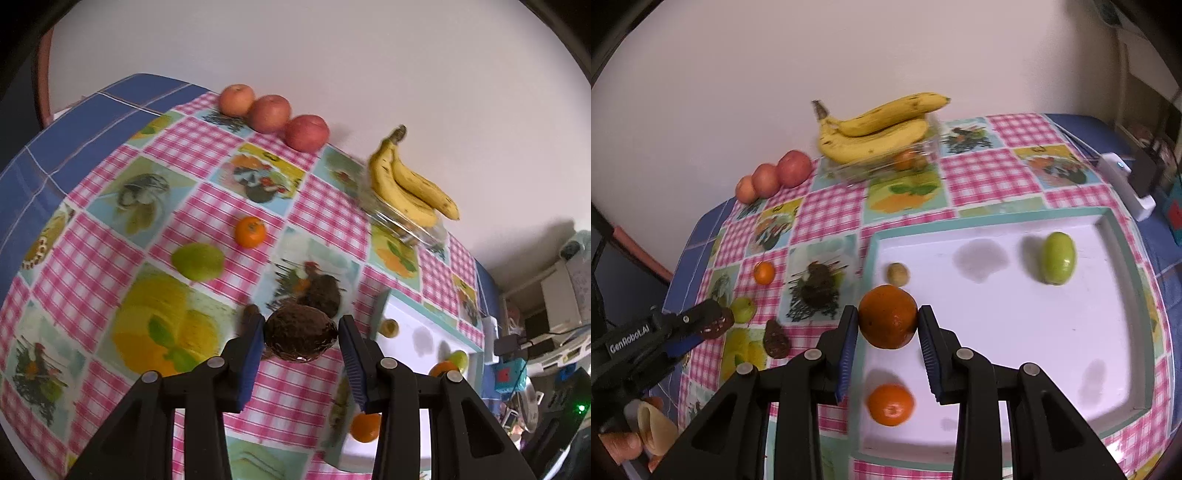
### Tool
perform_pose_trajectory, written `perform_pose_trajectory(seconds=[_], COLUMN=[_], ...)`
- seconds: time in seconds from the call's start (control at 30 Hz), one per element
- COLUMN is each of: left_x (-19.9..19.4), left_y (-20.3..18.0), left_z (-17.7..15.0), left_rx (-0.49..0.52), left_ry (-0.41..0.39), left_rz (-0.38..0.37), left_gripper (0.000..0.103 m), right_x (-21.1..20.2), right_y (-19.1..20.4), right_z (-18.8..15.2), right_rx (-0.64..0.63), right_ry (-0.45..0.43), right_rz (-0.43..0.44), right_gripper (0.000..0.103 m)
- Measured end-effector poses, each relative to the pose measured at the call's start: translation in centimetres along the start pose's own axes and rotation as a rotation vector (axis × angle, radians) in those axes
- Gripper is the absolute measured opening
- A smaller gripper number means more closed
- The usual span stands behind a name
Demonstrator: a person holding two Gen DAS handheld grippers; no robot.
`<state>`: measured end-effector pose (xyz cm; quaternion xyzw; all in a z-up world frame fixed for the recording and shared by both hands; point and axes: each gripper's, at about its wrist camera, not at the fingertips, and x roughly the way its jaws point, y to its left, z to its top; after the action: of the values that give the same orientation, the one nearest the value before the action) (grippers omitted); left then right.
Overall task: Organize fruits
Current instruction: 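Carry the orange over the tray with the right tool while the left tool carries the brown fruit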
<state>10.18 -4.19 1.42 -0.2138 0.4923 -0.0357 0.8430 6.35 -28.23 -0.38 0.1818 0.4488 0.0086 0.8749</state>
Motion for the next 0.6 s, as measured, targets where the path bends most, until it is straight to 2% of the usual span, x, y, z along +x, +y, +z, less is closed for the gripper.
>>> perform_pose_trajectory(seconds=[0.3,0.6], left_x=[1.3,2.9], left_y=[-3.1,-7.6], left_z=[-2.0,-4.7], left_rx=[0.058,0.169], left_ry=[0.047,0.103], left_rz=[-0.025,-0.061], left_gripper=[0.043,0.043], right_x=[-1.3,-3.5], right_y=[-6.3,-12.5], right_z=[0.3,0.4], right_rx=[0.129,0.254], right_ry=[-0.003,-0.036], right_rz=[-0.081,-0.140], right_gripper=[0.035,0.035])
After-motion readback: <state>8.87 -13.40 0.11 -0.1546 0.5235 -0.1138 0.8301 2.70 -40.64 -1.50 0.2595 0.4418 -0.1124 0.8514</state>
